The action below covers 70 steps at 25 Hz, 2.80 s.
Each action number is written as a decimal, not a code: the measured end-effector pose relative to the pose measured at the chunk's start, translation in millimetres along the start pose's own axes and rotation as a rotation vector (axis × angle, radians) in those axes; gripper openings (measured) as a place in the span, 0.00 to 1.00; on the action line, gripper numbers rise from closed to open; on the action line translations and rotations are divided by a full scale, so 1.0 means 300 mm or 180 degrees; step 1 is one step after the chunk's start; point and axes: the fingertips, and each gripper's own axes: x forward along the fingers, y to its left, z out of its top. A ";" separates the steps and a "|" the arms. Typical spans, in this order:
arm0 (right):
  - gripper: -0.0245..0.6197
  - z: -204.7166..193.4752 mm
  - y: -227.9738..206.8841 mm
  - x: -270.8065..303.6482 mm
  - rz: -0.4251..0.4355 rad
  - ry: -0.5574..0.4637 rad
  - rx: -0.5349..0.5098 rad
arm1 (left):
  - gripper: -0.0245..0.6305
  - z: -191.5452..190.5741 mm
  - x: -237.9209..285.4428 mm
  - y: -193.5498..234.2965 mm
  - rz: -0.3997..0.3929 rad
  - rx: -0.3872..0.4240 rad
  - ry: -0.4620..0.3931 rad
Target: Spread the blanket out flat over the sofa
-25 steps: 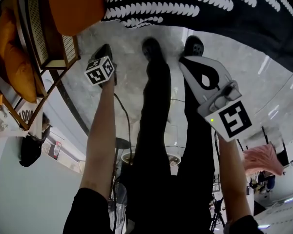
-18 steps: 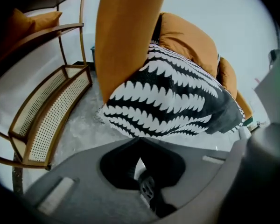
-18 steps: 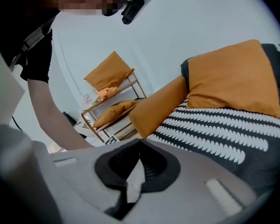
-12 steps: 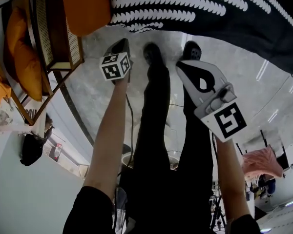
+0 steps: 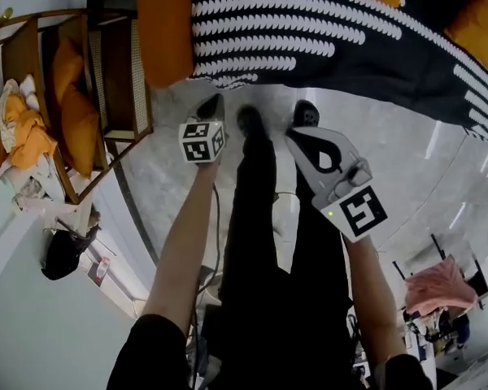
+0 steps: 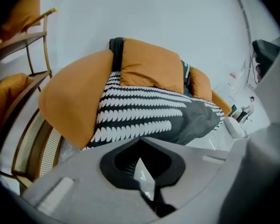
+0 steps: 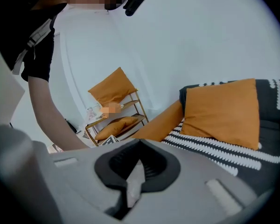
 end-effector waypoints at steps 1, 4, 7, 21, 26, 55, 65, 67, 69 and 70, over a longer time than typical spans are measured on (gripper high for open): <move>0.04 0.018 0.007 -0.036 -0.0016 -0.0005 -0.0017 | 0.05 0.023 -0.028 -0.037 -0.0023 0.0032 -0.0026; 0.04 0.065 0.033 -0.140 -0.0059 -0.0025 -0.0059 | 0.05 0.091 -0.125 -0.147 -0.0099 0.0092 -0.0136; 0.04 0.084 0.043 -0.243 -0.0133 -0.0022 -0.0107 | 0.05 0.157 -0.207 -0.263 -0.0200 0.0168 -0.0271; 0.04 -0.353 -0.319 -0.718 -0.1640 0.0348 0.0297 | 0.05 0.128 -0.132 -0.776 -0.0958 0.1146 -0.0070; 0.12 -0.571 -0.491 -0.826 -0.2008 0.0733 0.0381 | 0.05 0.150 -0.040 -0.963 -0.1150 0.1358 -0.0032; 0.33 -1.339 -1.015 -0.263 -0.2227 0.1313 0.0752 | 0.05 0.180 0.258 -1.122 -0.1543 0.1824 -0.0139; 0.18 -1.311 -1.073 -0.243 -0.2508 0.1373 0.0802 | 0.05 0.176 0.261 -1.017 -0.1526 0.1853 -0.0112; 0.14 -1.309 -1.075 -0.259 -0.2530 0.1370 0.0837 | 0.05 0.179 0.260 -1.018 -0.1525 0.1875 -0.0117; 0.09 -1.318 -1.071 -0.277 -0.2539 0.1403 0.0851 | 0.05 0.175 0.264 -1.028 -0.1530 0.1885 -0.0121; 0.08 -1.325 -1.067 -0.282 -0.2540 0.1421 0.0858 | 0.05 0.169 0.265 -1.032 -0.1533 0.1893 -0.0115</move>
